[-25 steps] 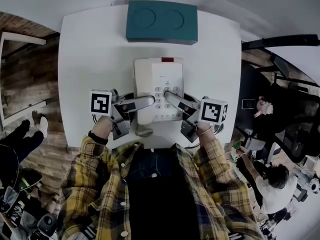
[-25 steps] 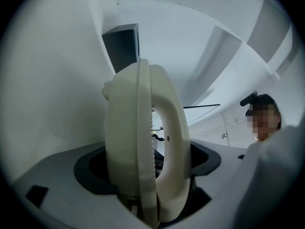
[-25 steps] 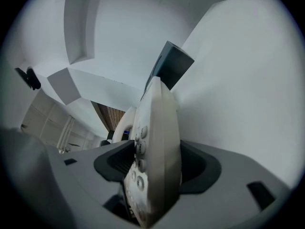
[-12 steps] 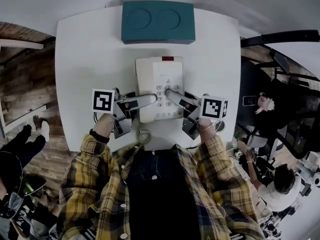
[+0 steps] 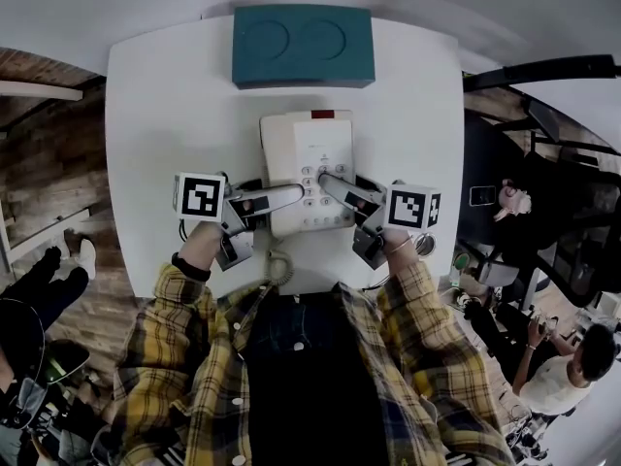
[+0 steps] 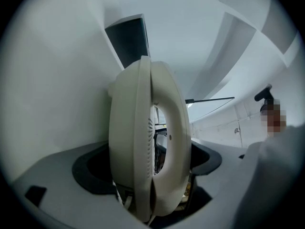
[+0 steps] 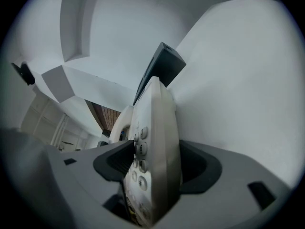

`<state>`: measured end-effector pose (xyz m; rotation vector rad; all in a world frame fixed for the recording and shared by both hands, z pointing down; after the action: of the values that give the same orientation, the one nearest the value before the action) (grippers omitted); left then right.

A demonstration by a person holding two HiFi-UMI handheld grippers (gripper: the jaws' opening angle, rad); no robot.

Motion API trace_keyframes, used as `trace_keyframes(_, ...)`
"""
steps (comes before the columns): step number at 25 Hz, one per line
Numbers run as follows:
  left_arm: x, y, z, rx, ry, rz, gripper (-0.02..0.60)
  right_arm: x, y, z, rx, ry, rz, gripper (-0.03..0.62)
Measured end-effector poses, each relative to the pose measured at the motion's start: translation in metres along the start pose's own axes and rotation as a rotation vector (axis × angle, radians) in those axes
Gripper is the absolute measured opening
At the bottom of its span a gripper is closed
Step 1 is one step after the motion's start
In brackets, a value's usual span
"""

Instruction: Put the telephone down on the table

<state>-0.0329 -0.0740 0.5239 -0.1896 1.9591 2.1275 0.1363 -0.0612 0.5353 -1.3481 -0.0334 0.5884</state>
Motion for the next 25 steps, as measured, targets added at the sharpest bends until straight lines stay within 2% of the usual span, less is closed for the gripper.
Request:
trace_keyframes(5,0.0004,0.0045,-0.0001,0.03,-0.006,-0.034,0.416,-0.0011,-0.0016,-0.0023,0.016,0.013,0.02,0.273)
trace_keyframes(9,0.0004,0.0031,-0.0018,0.02,-0.006,-0.045,0.417,-0.0015,-0.002,-0.0022,0.019,0.01,0.028,0.272)
trace_keyframes(25,0.0093,0.0065,-0.0005,-0.016,-0.018,-0.211,0.414,-0.0026,-0.0026,-0.0007,0.056,0.012,0.069,0.273)
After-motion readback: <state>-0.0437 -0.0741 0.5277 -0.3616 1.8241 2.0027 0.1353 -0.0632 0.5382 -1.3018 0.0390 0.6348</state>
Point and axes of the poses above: the fingertips, and each gripper's own axes: x backward along the fingers, y to its left, z out of its underside, the point moved 6 cm from there along x, backward along the fingers, and after that the axes turned 7 degrees about -z, right-handed, at the moved point
